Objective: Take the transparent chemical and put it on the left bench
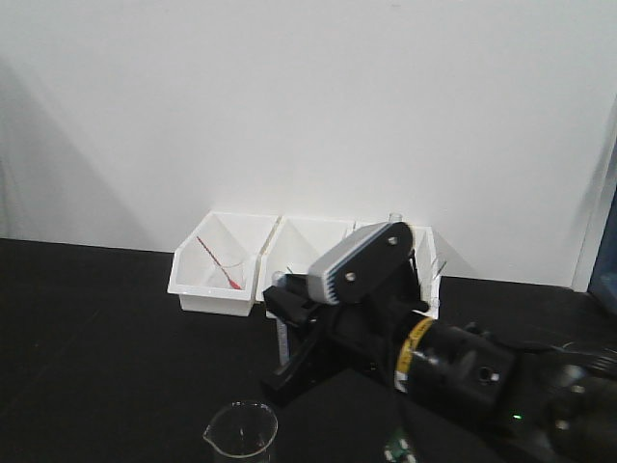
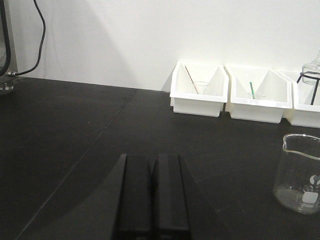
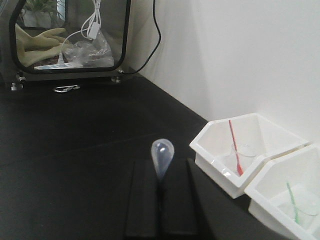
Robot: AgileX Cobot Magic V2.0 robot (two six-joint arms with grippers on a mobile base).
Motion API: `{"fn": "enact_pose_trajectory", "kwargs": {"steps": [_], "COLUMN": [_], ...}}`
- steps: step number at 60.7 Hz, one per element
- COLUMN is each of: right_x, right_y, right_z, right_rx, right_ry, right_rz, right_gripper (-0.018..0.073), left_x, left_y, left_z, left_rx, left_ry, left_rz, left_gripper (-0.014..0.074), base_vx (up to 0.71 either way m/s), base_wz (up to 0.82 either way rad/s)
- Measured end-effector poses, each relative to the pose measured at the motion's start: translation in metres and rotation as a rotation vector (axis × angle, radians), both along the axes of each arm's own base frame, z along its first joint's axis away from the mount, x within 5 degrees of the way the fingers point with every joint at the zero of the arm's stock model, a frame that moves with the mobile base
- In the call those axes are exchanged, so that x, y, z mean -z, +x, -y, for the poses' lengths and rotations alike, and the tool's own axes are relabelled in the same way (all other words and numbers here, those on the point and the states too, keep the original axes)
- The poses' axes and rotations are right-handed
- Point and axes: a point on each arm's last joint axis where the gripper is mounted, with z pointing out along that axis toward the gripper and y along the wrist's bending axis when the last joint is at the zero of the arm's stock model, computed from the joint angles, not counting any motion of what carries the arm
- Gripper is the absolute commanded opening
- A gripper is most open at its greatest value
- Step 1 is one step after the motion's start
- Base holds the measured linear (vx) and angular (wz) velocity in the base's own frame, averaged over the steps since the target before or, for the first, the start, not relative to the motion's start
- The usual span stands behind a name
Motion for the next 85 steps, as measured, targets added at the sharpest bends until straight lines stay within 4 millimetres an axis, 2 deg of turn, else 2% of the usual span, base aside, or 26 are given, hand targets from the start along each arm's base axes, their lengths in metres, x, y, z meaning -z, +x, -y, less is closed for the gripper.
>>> {"fn": "enact_pose_trajectory", "kwargs": {"steps": [8, 21, 32, 50, 56, 60, 64, 69, 73, 79, 85], "right_x": [0.027, 0.065, 0.087, 0.092, 0.092, 0.092, 0.089, 0.076, 0.053, 0.002, -0.027], "right_y": [0.017, 0.028, 0.031, 0.031, 0.031, 0.031, 0.031, 0.027, 0.020, 0.001, -0.024], "right_z": [-0.022, -0.038, -0.045, -0.046, -0.046, -0.046, -0.044, -0.036, -0.025, -0.002, 0.023], "right_rx": [-0.018, -0.051, -0.061, -0.064, -0.064, -0.062, -0.042, 0.005, 0.050, 0.120, 0.168], "right_ry": [-0.015, -0.024, -0.057, -0.059, -0.059, -0.061, -0.062, -0.084, -0.118, -0.117, -0.121], "right_rz": [-0.041, -0.091, -0.137, -0.138, -0.138, -0.142, -0.169, -0.204, -0.198, -0.153, -0.126], "right_gripper": [-0.0001, 0.0021, 0.0137, 0.0461, 0.0528, 0.0536, 0.0529, 0.0516, 0.0503, 0.0483, 0.0465], "left_x": [0.000, 0.000, 0.000, 0.000, 0.000, 0.000, 0.000, 0.000, 0.000, 0.000, 0.000], "left_y": [0.000, 0.000, 0.000, 0.000, 0.000, 0.000, 0.000, 0.000, 0.000, 0.000, 0.000], "left_z": [0.000, 0.000, 0.000, 0.000, 0.000, 0.000, 0.000, 0.000, 0.000, 0.000, 0.000], "left_rx": [0.000, 0.000, 0.000, 0.000, 0.000, 0.000, 0.000, 0.000, 0.000, 0.000, 0.000], "left_ry": [0.000, 0.000, 0.000, 0.000, 0.000, 0.000, 0.000, 0.000, 0.000, 0.000, 0.000], "left_rz": [0.000, 0.000, 0.000, 0.000, 0.000, 0.000, 0.000, 0.000, 0.000, 0.000, 0.000], "left_gripper": [-0.0003, -0.0003, -0.0003, -0.0003, -0.0003, -0.0003, -0.0003, -0.0003, -0.0003, -0.0003, -0.0003], "base_vx": [0.00, 0.00, 0.00, 0.00, 0.00, 0.00, 0.00, 0.00, 0.00, 0.00, 0.00], "base_wz": [0.00, 0.00, 0.00, 0.00, 0.00, 0.00, 0.00, 0.00, 0.00, 0.00, 0.00]}}
